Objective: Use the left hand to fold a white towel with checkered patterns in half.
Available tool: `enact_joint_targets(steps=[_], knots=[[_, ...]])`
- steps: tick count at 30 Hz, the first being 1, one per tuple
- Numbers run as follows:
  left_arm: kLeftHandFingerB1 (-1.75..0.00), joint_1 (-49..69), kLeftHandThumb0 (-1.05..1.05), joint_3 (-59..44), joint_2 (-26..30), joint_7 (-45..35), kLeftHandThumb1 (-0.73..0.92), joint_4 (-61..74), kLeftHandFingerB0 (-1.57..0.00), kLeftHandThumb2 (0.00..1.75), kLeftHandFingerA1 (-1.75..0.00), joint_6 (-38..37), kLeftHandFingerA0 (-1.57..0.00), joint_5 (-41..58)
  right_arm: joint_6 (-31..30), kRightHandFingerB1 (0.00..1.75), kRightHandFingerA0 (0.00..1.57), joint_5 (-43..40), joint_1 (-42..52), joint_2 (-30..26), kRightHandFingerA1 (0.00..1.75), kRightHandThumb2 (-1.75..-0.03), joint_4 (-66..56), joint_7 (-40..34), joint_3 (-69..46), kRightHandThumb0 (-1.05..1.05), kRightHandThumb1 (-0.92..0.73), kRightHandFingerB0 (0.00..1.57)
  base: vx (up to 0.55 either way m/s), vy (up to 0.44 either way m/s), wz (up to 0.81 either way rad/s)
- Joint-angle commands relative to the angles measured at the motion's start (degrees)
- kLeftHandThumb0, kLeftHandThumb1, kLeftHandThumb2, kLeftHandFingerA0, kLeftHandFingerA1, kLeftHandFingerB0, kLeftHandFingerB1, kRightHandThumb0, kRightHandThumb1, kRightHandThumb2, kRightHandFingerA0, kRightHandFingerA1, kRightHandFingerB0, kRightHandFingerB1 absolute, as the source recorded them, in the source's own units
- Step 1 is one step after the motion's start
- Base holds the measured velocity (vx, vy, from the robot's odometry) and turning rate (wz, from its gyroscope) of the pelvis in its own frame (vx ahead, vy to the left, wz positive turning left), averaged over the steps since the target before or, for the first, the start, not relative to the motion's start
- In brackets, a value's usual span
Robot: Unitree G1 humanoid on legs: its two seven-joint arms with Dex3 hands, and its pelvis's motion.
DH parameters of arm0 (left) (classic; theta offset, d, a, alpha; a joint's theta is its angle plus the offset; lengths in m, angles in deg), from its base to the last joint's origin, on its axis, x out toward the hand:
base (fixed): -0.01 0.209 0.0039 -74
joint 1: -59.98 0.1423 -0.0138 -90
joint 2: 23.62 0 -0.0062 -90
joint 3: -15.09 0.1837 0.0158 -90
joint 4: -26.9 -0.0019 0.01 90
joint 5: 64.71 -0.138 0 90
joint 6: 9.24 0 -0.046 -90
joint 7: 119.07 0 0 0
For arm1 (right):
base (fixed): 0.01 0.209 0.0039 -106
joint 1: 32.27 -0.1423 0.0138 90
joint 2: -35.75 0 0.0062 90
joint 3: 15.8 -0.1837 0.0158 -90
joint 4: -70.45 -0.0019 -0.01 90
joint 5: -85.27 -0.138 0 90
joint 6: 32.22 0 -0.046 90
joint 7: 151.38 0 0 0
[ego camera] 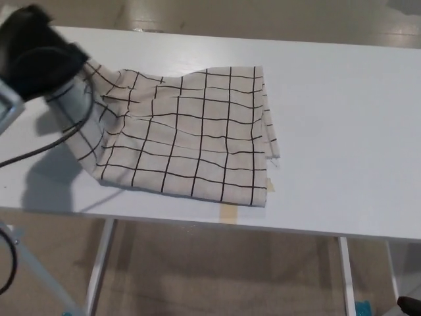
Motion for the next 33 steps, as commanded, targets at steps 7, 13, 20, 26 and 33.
enact_joint_targets(steps=[7, 13, 20, 26, 33], knots=[[-0.56, -5.8, -0.32, 3.0, -7.6, 5.1, 0.45, 6.7, -1.04, 0.54, -1.44, -5.5, -1.01, -6.7, -3.2, 0.56, 0.63, -0.5, 1.1, -0.2, 0.59, -0.56, -2.9, 0.0, 0.0, -0.31, -0.59, 0.71, 0.00, 0.000, 0.00], [-0.56, -7.4, -0.32, 2.6, -11.2, 6.0, 0.45, 9.0, -1.03, 0.54, -1.52, -6.7, -1.01, -7.6, -3.3, 0.57, 0.64, -0.9, 0.8, -0.3, 0.60, -0.56, -2.8, 0.1, -0.2, -0.32, -0.60, 0.72, 0.00, 0.000, 0.00], [-0.58, -7.9, -0.32, 3.6, -15.4, 7.1, 0.45, 9.8, -1.06, 0.54, -1.50, -6.0, -1.05, -9.9, -2.9, 0.57, 0.64, -1.2, 1.0, -0.2, 0.61, -0.57, -2.8, 0.6, -0.2, -0.32, -0.59, 0.72, 0.00, 0.000, 0.00], [-0.77, -5.3, -0.29, 5.5, -18.7, 6.3, 0.45, 11.2, -1.11, 0.54, -1.54, -5.6, -0.98, -11.7, -3.4, 0.57, 0.64, -0.9, 1.4, -0.2, 0.62, -0.57, -3.8, 0.6, 0.1, -0.32, -0.59, 0.72, 0.00, 0.000, 0.00], [-1.35, 1.4, -0.24, 12.1, -23.7, 4.8, 0.48, 10.5, -0.91, 0.54, -1.75, -5.6, -0.88, -15.9, -3.9, 0.57, 0.64, -0.3, 1.1, -0.9, 0.63, -0.57, -4.2, 1.0, 0.7, -0.32, -0.58, 0.73, 0.00, 0.000, 0.00]])
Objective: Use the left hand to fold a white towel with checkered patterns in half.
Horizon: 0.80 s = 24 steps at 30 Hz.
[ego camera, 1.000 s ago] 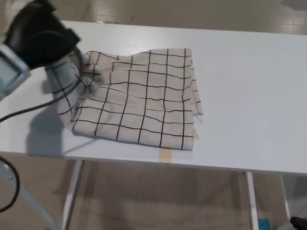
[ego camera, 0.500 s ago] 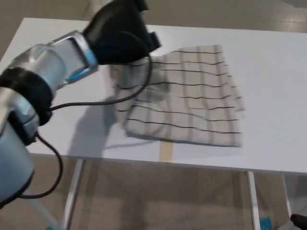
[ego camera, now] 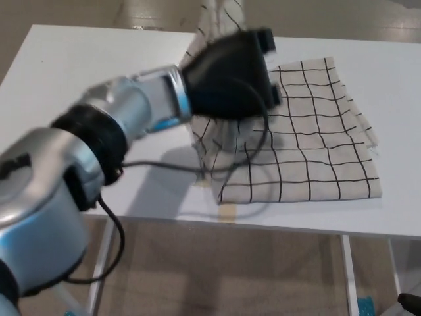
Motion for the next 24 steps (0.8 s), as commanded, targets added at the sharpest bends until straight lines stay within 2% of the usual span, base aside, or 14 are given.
enact_joint_targets(steps=[1, 3, 4, 5, 6, 7, 8, 9, 11, 14, 15, 18, 19, 24], knots=[[-1.44, 6.2, -0.24, 5.9, -4.6, -3.7, 0.49, -0.1, -0.87, 0.54, -1.75, -2.6, -0.85, -4.7, -1.0, 0.57, 0.65, 0.4, 0.4, -0.9, 0.63, -0.56, -0.3, 0.9, 0.4, -0.32, -0.57, 0.73, 0.00, 0.000, 0.00], [-1.44, 6.6, -0.24, 6.5, -5.1, -4.7, 0.49, -0.2, -0.87, 0.54, -1.75, -3.5, -0.85, -4.5, -0.9, 0.57, 0.65, 0.3, 0.4, -1.0, 0.63, -0.56, -0.3, 1.0, 0.4, -0.32, -0.57, 0.73, 0.00, 0.000, 0.00], [-1.28, 6.9, -0.32, 6.8, -5.9, -5.6, 0.34, -0.4, -0.97, 0.71, -1.44, -4.3, -1.18, -4.2, -0.6, 0.59, 0.67, 0.3, 0.3, -0.9, 0.62, -0.56, -0.4, 0.9, 0.4, -0.30, -0.57, 0.75, 0.00, 0.000, 0.00], [-1.28, 7.3, -0.32, 7.2, -6.8, -6.8, 0.34, -0.6, -0.97, 0.71, -1.44, -5.4, -1.18, -3.9, -0.2, 0.59, 0.67, 0.3, 0.3, -0.9, 0.62, -0.56, -0.4, 0.8, 0.3, -0.30, -0.57, 0.75, 0.00, 0.000, 0.00], [-1.10, 7.9, -0.32, 7.2, -7.6, -8.0, 0.48, -0.4, -1.00, 0.54, -1.73, -5.9, -0.81, -3.4, 0.2, 0.59, 0.69, 0.2, 0.3, -0.7, 0.61, -0.56, -0.3, 0.7, 0.3, -0.29, -0.57, 0.77, 0.00, 0.000, 0.00], [-1.10, 8.3, -0.32, 7.1, -8.1, -8.7, 0.48, -0.3, -1.00, 0.54, -1.73, -6.2, -0.81, -3.0, 0.4, 0.59, 0.69, 0.2, 0.4, -0.5, 0.61, -0.56, -0.2, 0.7, 0.2, -0.29, -0.57, 0.77, 0.00, 0.000, 0.00], [-0.49, 9.3, -0.60, 6.1, -9.2, -12.5, 0.40, -0.7, -0.53, 0.76, -0.60, -6.9, -0.55, -1.2, 0.8, 0.60, 0.70, 0.2, 0.2, -0.3, 0.61, -0.57, 0.2, 0.5, 0.3, -0.30, -0.57, 0.77, 0.00, 0.000, 0.00], [-0.27, 10.8, -0.78, 4.2, -10.5, -19.8, 0.47, -0.9, -0.09, 0.83, 0.00, -6.7, 0.00, 1.8, 1.1, 0.59, 0.70, 0.5, 0.0, -0.1, 0.61, -0.56, 0.5, 0.3, 0.4, -0.29, -0.57, 0.76, 0.00, 0.000, 0.00], [-0.04, 13.4, -0.92, 0.3, -12.6, -34.8, 0.57, 0.0, 0.00, 0.60, 0.00, -4.8, 0.00, 7.4, 1.4, 0.58, 0.70, 0.7, -0.2, -0.1, 0.61, -0.56, 0.5, 0.1, 0.5, -0.29, -0.57, 0.74, 0.00, 0.000, 0.00], [-0.04, 14.0, -0.92, -0.8, -13.2, -39.2, 0.57, 0.8, 0.00, 0.60, 0.00, -3.7, 0.00, 8.8, 1.3, 0.58, 0.70, 0.7, -0.1, -0.1, 0.61, -0.56, 0.3, 0.1, 0.5, -0.29, -0.57, 0.74, 0.00, 0.000, 0.00], [-0.06, 14.3, -0.96, -3.3, -14.4, -47.0, 0.53, 1.9, 0.00, 0.91, 0.00, -2.7, 0.00, 12.4, 1.1, 0.58, 0.70, 0.5, -0.3, -0.3, 0.61, -0.56, 0.3, 0.2, 0.3, -0.29, -0.57, 0.73, 0.00, 0.000, 0.00], [-0.07, 14.5, -0.97, -4.7, -14.7, -49.8, 0.53, 3.3, 0.00, 0.91, 0.00, -1.8, 0.00, 13.6, 0.8, 0.58, 0.70, 0.2, -0.5, -0.3, 0.61, -0.56, 0.4, 0.4, 0.1, -0.30, -0.58, 0.73, 0.00, 0.000, 0.00], [0.00, 14.8, -0.95, -6.0, -14.4, -50.6, 0.63, 4.8, 0.00, 0.62, 0.00, -1.2, 0.00, 15.0, 0.7, 0.58, 0.70, 0.1, -0.6, -0.3, 0.61, -0.56, 0.5, 0.6, 0.2, -0.29, -0.58, 0.73, 0.00, 0.000, 0.00], [-0.01, 14.8, -0.94, -12.2, -13.6, -54.0, 0.62, 12.3, 0.00, 0.61, 0.00, 0.7, 0.00, 21.1, 0.9, 0.57, 0.70, 0.4, -0.3, -0.3, 0.61, -0.56, 0.3, 0.7, 0.4, -0.29, -0.59, 0.73, 0.00, 0.000, 0.00]])
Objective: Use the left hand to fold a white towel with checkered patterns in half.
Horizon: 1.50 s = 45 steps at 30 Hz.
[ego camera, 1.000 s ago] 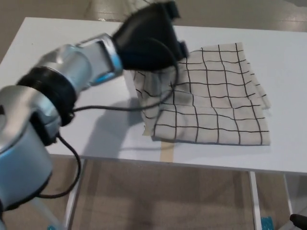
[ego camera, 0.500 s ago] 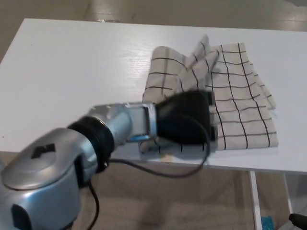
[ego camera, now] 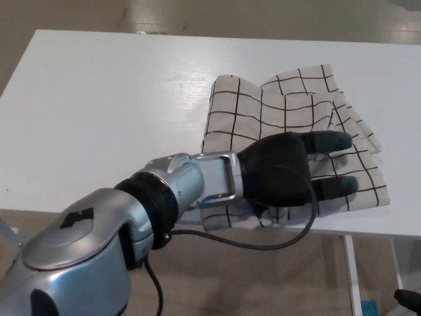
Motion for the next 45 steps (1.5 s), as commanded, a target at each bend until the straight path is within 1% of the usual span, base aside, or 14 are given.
enact_joint_targets(steps=[1, 7, 13, 20, 21, 29, 33, 34, 36, 37, 38, 39, 42, 45], knots=[[0.00, 6.4, -0.95, -13.2, -3.2, -37.9, 0.58, 11.8, 0.00, 0.66, 0.00, 2.9, 0.00, 21.0, 1.2, 0.57, 0.70, 0.4, 0.9, 0.1, 0.61, -0.56, 0.3, 0.2, 0.2, -0.29, -0.59, 0.73, 0.00, 0.000, 0.00], [0.00, 3.1, -0.98, -20.6, -1.2, -41.7, 0.57, 20.1, 0.00, 0.69, 0.00, 2.9, 0.00, 28.6, 2.1, 0.56, 0.70, 1.4, 1.3, 0.1, 0.61, -0.57, 1.2, 0.0, 0.6, -0.29, -0.60, 0.73, 0.00, 0.000, 0.00], [-0.11, 1.1, -1.00, -31.5, 3.1, -42.9, 0.57, 32.3, 0.00, 0.66, 0.00, 3.6, 0.00, 40.1, 3.0, 0.56, 0.70, 1.2, 0.8, -0.3, 0.61, -0.57, 2.9, 0.6, 0.4, -0.30, -0.58, 0.73, 0.00, 0.000, 0.00], [-0.13, -1.3, -1.05, -40.1, 8.2, -46.9, 0.64, 38.0, 0.00, 0.67, 0.00, 4.4, 0.00, 45.8, 4.3, 0.56, 0.70, 1.2, 1.7, -0.9, 0.61, -0.56, 3.9, 1.1, 0.2, -0.31, -0.57, 0.73, 0.00, 0.000, 0.00], [-0.06, -0.9, -1.02, -40.8, 9.0, -47.9, 0.69, 39.3, 0.00, 0.62, 0.00, 4.9, 0.00, 46.1, 4.6, 0.56, 0.70, 1.4, 1.9, -0.7, 0.60, -0.56, 4.4, 1.2, 0.4, -0.30, -0.57, 0.73, 0.00, 0.000, 0.00], [-0.11, 1.7, -1.02, -46.7, 15.6, -55.9, 0.64, 44.4, 0.00, 0.66, -0.01, 7.7, 0.00, 51.4, 4.3, 0.57, 0.70, 1.6, 2.0, 0.1, 0.61, -0.56, 6.0, 0.7, 0.9, -0.29, -0.57, 0.74, 0.00, 0.000, 0.00], [-0.13, 4.4, -0.99, -51.5, 19.4, -60.6, 0.62, 49.8, 0.00, 0.65, -0.02, 11.2, 0.00, 58.0, 1.9, 0.58, 0.70, 1.0, 3.1, 1.3, 0.63, -0.57, 5.0, -0.2, 0.8, -0.28, -0.59, 0.73, 0.00, 0.000, 0.00], [-0.14, 5.1, -0.89, -52.6, 20.2, -61.2, 0.51, 50.9, 0.00, 0.93, 0.00, 11.8, 0.00, 59.4, 1.4, 0.58, 0.70, 0.4, 3.6, 1.4, 0.63, -0.57, 4.3, 0.0, 0.5, -0.28, -0.59, 0.73, 0.00, 0.000, 0.00], [-0.14, 8.0, -0.89, -55.6, 22.5, -62.0, 0.51, 54.6, 0.00, 0.93, 0.00, 13.1, 0.00, 62.7, 0.5, 0.58, 0.70, -0.6, 4.9, 1.2, 0.63, -0.57, 1.9, 0.4, -0.2, -0.29, -0.59, 0.74, 0.00, 0.000, 0.00], [-0.12, 10.0, -1.04, -57.2, 23.8, -62.3, 0.61, 57.2, 0.00, 0.66, 0.00, 13.8, 0.00, 64.3, 0.1, 0.61, 0.60, -0.8, 5.8, 1.0, 0.74, -0.59, 0.2, 0.4, -0.5, -0.44, -0.67, 0.67, 0.00, 0.000, 0.00], [-0.12, 10.8, -1.04, -57.7, 24.1, -62.4, 0.61, 58.2, 0.00, 0.66, 0.00, 14.0, 0.00, 64.7, 0.0, 0.61, 0.60, -0.8, 6.2, 0.9, 0.74, -0.59, -0.5, 0.4, -0.6, -0.44, -0.67, 0.67, 0.00, 0.000, 0.00], [-0.14, 13.0, -0.87, -59.0, 25.5, -62.7, 0.50, 61.7, 0.00, 0.91, 0.00, 14.4, 0.00, 66.1, -1.3, 0.58, 0.68, -1.9, 6.3, 0.5, 0.63, -0.57, -2.8, 0.4, -1.4, -0.31, -0.58, 0.71, 0.00, 0.000, 0.00], [-0.14, 18.0, -0.85, -62.1, 28.7, -63.5, 0.49, 69.4, 0.00, 0.89, 0.00, 15.4, 0.00, 69.5, -4.0, 0.58, 0.66, -4.5, 6.5, -0.5, 0.62, -0.58, -8.3, 0.7, -3.3, -0.32, -0.58, 0.71, 0.00, 0.000, 0.00], [-0.23, 28.8, -0.71, -68.1, 33.6, -63.7, 0.42, 78.7, 0.00, 0.84, -0.11, 12.9, 0.00, 76.2, -7.1, 0.56, 0.61, -6.4, 8.0, -2.4, 0.60, -0.59, -16.4, 0.5, -5.6, -0.35, -0.60, 0.69, 0.00, 0.000, 0.00]])
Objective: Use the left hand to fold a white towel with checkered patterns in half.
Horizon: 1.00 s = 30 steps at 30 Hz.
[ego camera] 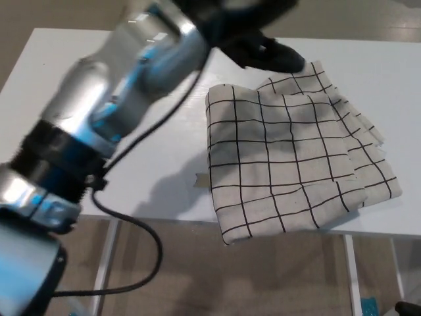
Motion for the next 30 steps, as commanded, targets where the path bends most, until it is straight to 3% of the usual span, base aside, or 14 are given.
enact_joint_targets(steps=[1, 4, 5, 7, 8, 10, 11, 15, 20, 23, 30], knots=[[-0.23, 25.8, -0.71, -24.5, 18.3, -26.9, 0.42, 36.6, 0.00, 0.84, -0.11, 9.9, 0.00, 44.5, -7.9, 0.56, 0.61, -6.7, 6.7, -2.7, 0.60, -0.59, -18.5, 0.5, -5.8, -0.35, -0.60, 0.69, 0.00, 0.000, 0.00], [-0.35, 38.7, -0.70, -31.8, 19.7, -27.1, 0.45, 43.0, -0.08, 0.81, -0.14, 6.6, -0.08, 51.2, -7.0, 0.56, 0.60, -8.0, 7.2, -2.5, 0.60, -0.58, -20.5, 0.1, -7.5, -0.35, -0.61, 0.70, 0.00, 0.000, 0.00], [-0.47, 44.5, -0.34, -34.9, 19.6, -27.5, 0.24, 44.5, -0.01, 0.86, -0.48, 4.4, 0.00, 54.2, -6.9, 0.56, 0.60, -8.2, 7.3, -2.4, 0.60, -0.58, -21.3, 0.0, -7.8, -0.35, -0.61, 0.70, 0.00, 0.000, 0.00], [-0.49, 54.5, -0.31, -39.8, 19.1, -28.9, 0.24, 46.8, -0.07, 0.85, -0.50, 1.1, -0.06, 59.6, -6.9, 0.55, 0.61, -8.8, 7.8, -2.4, 0.60, -0.59, -22.4, 0.7, -8.2, -0.37, -0.61, 0.69, 0.00, 0.000, 0.00], [-0.33, 57.7, -0.60, -41.1, 18.9, -29.9, 0.49, 47.2, -0.32, 0.56, -0.30, 0.4, -0.29, 61.8, -6.8, 0.55, 0.61, -8.8, 8.0, -2.4, 0.60, -0.58, -22.4, 1.1, -8.2, -0.36, -0.60, 0.69, 0.00, 0.000, 0.00], [-0.33, 60.1, -0.60, -42.0, 18.7, -30.5, 0.49, 47.6, -0.32, 0.56, -0.30, -0.1, -0.29, 63.5, -6.8, 0.55, 0.61, -8.8, 8.2, -2.4, 0.60, -0.58, -22.4, 1.4, -8.3, -0.36, -0.60, 0.69, 0.00, 0.000, 0.00], [-0.35, 64.9, -0.55, -44.9, 18.2, -33.6, 0.48, 48.6, -0.45, 0.56, -0.33, 1.1, -0.39, 67.6, -6.9, 0.55, 0.61, -8.5, 8.7, -2.6, 0.60, -0.58, -22.8, 1.8, -8.1, -0.36, -0.61, 0.70, 0.00, 0.000, 0.00], [-0.39, 79.2, -0.55, -54.5, 16.5, -45.9, 0.45, 49.1, -0.59, 0.55, -0.37, 7.0, -0.51, 79.8, -7.0, 0.54, 0.59, -7.4, 10.9, -2.7, 0.58, -0.58, -24.7, 2.9, -7.5, -0.37, -0.61, 0.70, 0.00, 0.000, 0.00], [-0.39, 88.2, -0.55, -58.2, 15.6, -56.8, 0.45, 45.8, -0.62, 0.55, -0.39, 12.3, -0.54, 86.8, -7.6, 0.54, 0.59, -7.5, 11.8, -2.0, 0.58, -0.58, -26.0, 3.0, -7.1, -0.36, -0.61, 0.70, 0.00, 0.000, 0.00], [-0.37, 92.1, -0.55, -58.4, 14.3, -63.1, 0.44, 41.4, -0.53, 0.55, -0.40, 13.7, -0.55, 88.5, -7.3, 0.54, 0.59, -6.8, 11.5, -1.9, 0.58, -0.58, -24.8, 2.9, -6.9, -0.37, -0.61, 0.70, 0.00, 0.000, 0.00], [-0.36, 95.3, -0.58, -50.4, 15.8, -64.9, 0.43, 32.2, -0.50, 0.54, -0.38, 17.3, -0.54, 81.1, -7.1, 0.54, 0.60, -4.8, 11.6, -1.4, 0.57, -0.58, -23.1, 2.5, -6.2, -0.37, -0.61, 0.71, 0.00, 0.000, 0.00]])
